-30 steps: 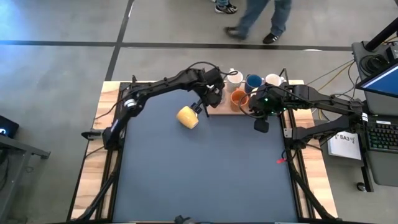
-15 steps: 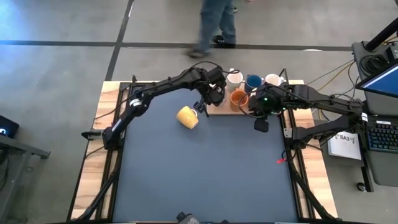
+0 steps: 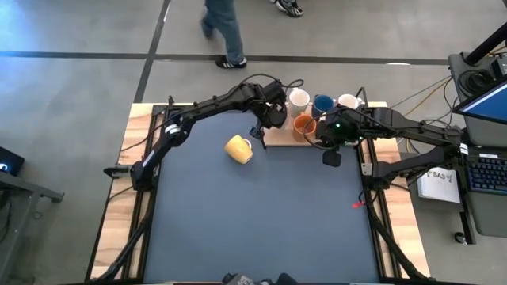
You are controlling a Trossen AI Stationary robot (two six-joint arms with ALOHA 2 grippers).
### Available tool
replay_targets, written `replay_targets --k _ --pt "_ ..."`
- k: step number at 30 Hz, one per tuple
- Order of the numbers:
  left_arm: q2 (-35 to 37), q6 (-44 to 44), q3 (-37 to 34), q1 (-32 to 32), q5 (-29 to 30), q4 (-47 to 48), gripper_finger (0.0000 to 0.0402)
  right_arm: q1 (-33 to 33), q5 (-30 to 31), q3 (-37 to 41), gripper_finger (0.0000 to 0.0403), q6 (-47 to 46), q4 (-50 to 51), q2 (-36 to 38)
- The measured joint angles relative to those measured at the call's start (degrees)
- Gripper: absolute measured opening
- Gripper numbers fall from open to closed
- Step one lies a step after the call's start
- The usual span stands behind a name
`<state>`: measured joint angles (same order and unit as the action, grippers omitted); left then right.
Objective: Place coffee mugs
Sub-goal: Put the gray patterned mug on the shelf
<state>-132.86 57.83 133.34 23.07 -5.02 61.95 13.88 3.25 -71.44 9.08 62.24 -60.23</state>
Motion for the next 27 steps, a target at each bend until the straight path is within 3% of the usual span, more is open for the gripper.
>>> replay_targets --k 11,20,27 --pt "-0.02 -7.01 -0.09 -0.13 -0.5 -0.13 0.0013 1.67 0.48 0.0 0.0073 1.79 -0.74 -0.77" --pt "-0.02 -8.8 -0.09 -0.26 -2.23 -0.58 0.0065 3.21 0.49 0.0 0.0079 3.65 -1.28 -1.77" --pt "0.02 -9.16 -0.82 -0.3 -4.46 -0.77 0.0071 3.42 0.48 0.0 0.0079 3.7 -1.27 -1.77"
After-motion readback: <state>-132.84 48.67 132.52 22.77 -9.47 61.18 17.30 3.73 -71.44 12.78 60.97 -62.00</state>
